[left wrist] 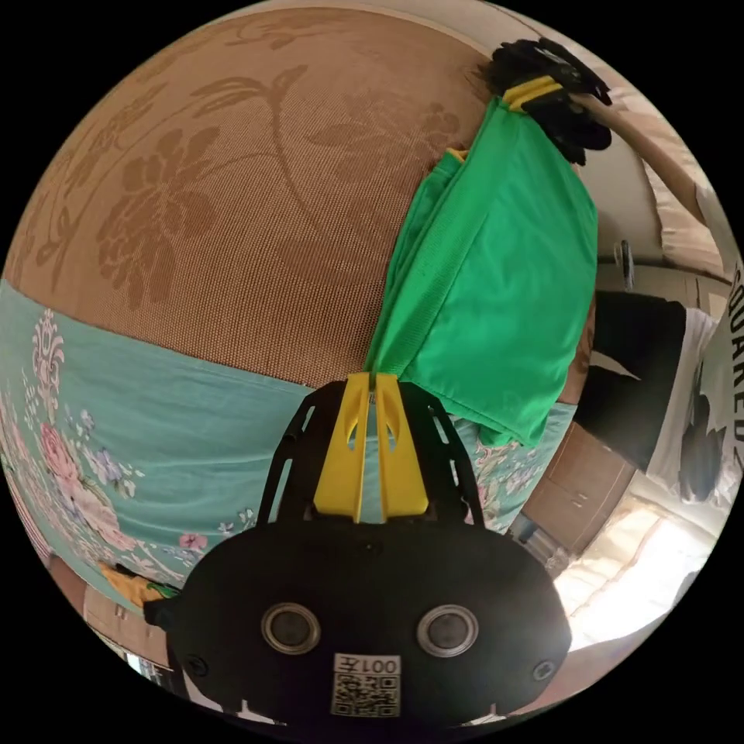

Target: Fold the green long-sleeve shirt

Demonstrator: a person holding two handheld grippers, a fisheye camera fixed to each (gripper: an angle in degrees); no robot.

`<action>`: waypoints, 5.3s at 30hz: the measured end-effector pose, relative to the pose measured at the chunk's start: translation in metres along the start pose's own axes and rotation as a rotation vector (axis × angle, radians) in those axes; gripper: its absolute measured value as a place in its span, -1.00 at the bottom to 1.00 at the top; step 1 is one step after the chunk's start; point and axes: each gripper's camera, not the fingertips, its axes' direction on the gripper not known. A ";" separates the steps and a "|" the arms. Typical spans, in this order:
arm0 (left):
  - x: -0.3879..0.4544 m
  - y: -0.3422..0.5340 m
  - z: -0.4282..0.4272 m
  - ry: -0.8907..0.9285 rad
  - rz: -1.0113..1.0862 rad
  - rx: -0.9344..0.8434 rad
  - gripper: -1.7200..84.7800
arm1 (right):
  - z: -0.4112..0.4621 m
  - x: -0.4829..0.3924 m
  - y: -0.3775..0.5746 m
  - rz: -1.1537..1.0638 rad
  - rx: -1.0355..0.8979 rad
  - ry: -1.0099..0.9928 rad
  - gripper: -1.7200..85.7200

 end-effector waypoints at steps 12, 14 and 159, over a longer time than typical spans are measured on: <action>0.104 0.145 0.041 0.072 -0.423 0.363 -0.93 | 0.022 -0.104 0.143 0.186 -0.018 0.092 -0.72; 0.178 0.125 0.055 0.155 -0.304 0.424 -0.91 | 0.034 -0.102 0.164 0.255 0.021 0.030 -0.70; 0.149 -0.391 -0.062 1.102 -0.235 0.546 -0.99 | 0.311 0.092 0.552 0.690 0.825 -0.228 -0.89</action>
